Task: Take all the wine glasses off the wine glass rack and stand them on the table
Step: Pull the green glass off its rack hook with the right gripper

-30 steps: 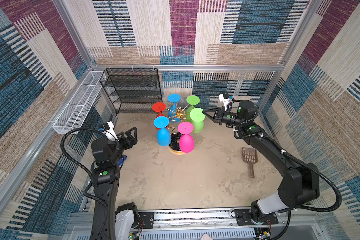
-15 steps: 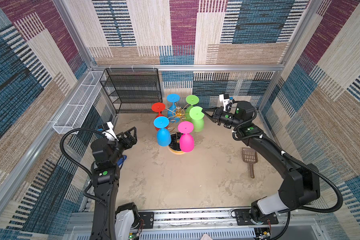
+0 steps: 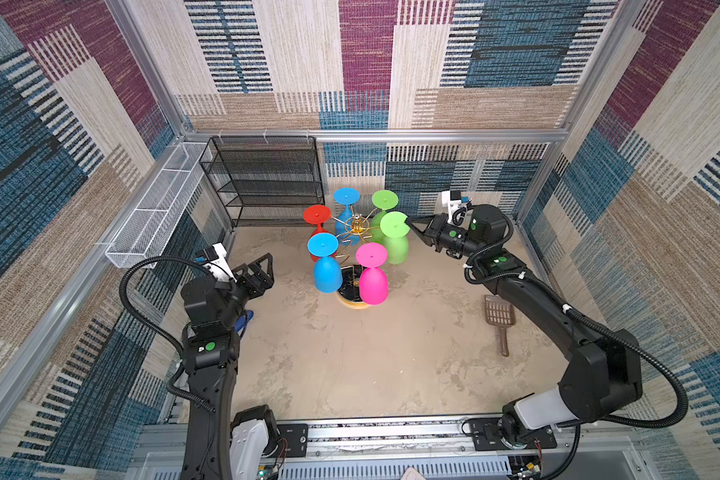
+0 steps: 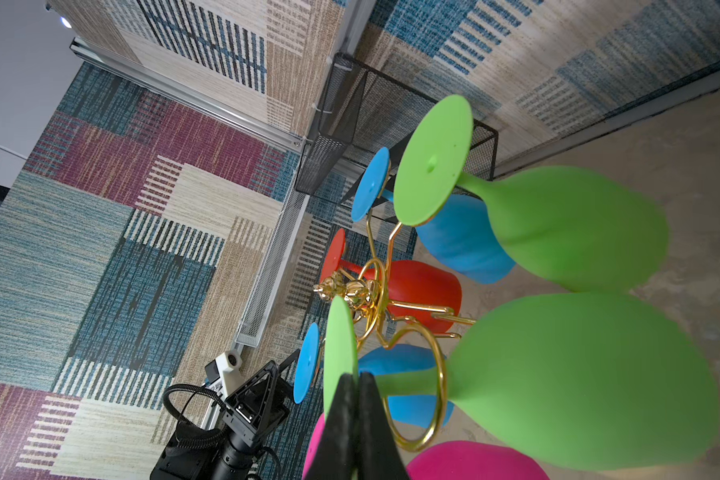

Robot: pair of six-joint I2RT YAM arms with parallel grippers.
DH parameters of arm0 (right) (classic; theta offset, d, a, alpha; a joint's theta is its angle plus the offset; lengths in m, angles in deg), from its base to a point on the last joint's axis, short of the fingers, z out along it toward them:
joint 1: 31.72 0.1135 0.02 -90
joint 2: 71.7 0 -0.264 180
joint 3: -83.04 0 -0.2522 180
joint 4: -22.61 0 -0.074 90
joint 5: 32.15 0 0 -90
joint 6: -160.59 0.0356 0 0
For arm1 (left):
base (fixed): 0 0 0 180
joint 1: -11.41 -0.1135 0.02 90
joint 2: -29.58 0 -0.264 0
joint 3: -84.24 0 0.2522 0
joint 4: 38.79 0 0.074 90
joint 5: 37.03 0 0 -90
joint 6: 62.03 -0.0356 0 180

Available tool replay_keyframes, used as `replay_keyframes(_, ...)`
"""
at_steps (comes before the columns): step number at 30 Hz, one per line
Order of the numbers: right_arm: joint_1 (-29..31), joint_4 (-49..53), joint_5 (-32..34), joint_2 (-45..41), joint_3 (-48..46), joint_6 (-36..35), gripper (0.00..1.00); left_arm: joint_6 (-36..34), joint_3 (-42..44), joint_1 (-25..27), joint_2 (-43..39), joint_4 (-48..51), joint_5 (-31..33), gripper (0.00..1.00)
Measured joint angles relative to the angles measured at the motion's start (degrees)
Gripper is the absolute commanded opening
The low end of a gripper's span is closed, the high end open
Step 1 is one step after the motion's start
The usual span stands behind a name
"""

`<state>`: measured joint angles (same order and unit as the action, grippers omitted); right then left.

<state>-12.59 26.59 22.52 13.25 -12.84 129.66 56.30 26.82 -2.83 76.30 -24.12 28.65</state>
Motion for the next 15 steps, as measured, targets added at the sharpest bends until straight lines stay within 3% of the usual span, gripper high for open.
replay_keyframes(15,1.27,0.02,4.24,0.59,0.42,-0.72,0.00,0.15,0.28,0.00,-0.13,-0.63,-0.02,0.89)
